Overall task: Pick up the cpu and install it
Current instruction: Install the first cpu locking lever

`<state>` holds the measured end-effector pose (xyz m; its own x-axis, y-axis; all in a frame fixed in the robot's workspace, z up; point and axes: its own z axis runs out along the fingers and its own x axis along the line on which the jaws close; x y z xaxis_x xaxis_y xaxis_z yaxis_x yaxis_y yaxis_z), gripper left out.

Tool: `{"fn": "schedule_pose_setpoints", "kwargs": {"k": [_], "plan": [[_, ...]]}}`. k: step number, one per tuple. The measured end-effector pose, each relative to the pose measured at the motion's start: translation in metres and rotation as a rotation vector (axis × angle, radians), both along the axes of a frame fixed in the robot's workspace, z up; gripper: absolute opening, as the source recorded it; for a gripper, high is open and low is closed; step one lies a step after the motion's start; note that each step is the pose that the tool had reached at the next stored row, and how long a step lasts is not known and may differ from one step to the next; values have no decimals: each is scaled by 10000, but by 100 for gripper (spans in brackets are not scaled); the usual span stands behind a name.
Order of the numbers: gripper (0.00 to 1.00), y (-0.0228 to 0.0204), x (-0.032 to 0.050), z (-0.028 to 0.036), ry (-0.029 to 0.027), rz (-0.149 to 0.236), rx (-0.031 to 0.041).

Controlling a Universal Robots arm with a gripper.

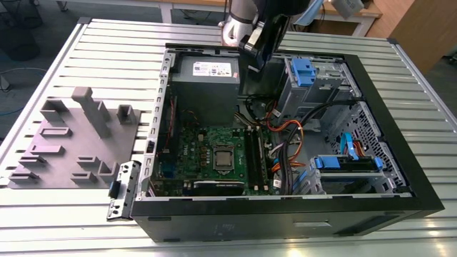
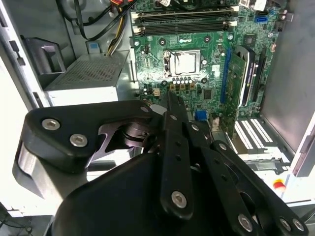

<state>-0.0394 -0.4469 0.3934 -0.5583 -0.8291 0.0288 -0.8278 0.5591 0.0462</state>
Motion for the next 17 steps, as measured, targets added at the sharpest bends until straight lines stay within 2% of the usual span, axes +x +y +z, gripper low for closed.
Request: {"fn": "schedule_pose_setpoints", "kwargs": {"k": [9, 17], "plan": [[11, -11, 1, -163, 3, 1, -1], [11, -67, 0, -308, 33, 37, 0]]}}
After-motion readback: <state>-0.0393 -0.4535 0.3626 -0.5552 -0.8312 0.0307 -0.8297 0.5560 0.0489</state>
